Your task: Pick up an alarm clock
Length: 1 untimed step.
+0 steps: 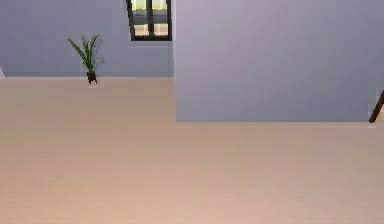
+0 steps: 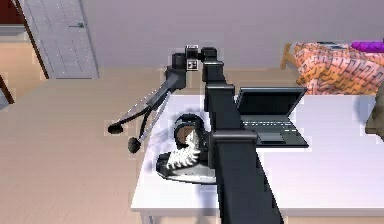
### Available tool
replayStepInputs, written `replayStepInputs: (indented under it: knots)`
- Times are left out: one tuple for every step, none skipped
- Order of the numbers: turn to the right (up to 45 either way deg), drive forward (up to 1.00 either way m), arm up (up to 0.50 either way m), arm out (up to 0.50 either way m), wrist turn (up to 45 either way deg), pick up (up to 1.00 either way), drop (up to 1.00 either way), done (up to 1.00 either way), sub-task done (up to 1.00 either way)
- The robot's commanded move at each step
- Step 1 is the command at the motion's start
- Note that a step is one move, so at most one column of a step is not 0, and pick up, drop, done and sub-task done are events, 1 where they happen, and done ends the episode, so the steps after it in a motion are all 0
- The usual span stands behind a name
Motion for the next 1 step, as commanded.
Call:
replayStepInputs:
  knots:
    - [0.0,0.00,0.00,0.00,45.0,0.00,0.00,0.00,0.00]
